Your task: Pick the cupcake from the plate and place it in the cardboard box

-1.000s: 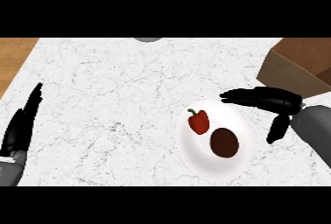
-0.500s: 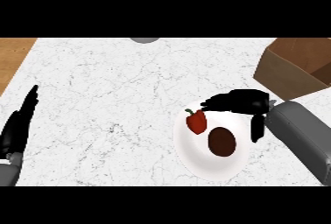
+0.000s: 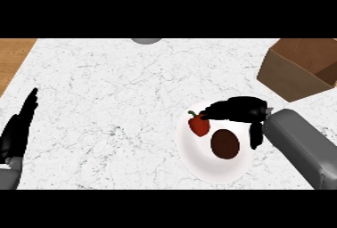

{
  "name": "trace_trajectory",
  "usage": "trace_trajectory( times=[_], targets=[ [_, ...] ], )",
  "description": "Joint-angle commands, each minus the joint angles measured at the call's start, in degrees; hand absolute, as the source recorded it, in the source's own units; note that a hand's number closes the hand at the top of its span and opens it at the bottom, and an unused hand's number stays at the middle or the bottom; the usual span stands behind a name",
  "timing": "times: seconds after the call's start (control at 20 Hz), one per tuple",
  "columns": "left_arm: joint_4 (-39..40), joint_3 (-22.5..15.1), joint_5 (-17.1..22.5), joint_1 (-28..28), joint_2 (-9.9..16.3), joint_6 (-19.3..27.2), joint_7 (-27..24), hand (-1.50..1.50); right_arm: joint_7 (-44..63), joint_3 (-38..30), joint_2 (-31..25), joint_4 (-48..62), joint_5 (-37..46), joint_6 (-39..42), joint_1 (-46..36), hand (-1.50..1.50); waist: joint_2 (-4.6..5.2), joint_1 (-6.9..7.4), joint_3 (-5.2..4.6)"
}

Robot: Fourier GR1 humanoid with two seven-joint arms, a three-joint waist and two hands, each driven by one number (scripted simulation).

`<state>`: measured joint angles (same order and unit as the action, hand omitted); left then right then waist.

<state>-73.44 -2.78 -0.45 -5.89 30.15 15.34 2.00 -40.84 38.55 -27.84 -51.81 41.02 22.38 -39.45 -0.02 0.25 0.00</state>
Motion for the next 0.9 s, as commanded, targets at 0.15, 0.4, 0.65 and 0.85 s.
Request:
trace_trajectory(
  times=[0.15,0.4,0.65,0.85],
  targets=[
    [-2.4,1.6,-2.1,1.8,-1.1,-1.1,0.3,0.0,0.0,-3.3,5.5,-0.4,1.9,4.2,0.2,-1.5,0.01,0.19,0.0],
    [-6.1,2.6,-2.5,4.0,-0.7,-2.2,1.9,0.0,-3.1,-3.9,0.1,-9.9,0.5,8.9,4.1,-1.5,-0.14,-0.04,0.01],
    [-1.2,3.2,-4.1,0.0,-3.0,-1.9,1.5,0.0,-2.6,-3.8,-1.9,-16.1,0.1,10.6,7.5,-1.5,-0.09,-0.52,-0.01],
    [-4.3,4.1,-5.0,2.3,-3.0,-2.0,2.7,0.0,4.4,-2.3,-1.6,-20.4,3.8,11.8,9.0,-1.5,-0.12,-0.17,0.0]
  ],
)
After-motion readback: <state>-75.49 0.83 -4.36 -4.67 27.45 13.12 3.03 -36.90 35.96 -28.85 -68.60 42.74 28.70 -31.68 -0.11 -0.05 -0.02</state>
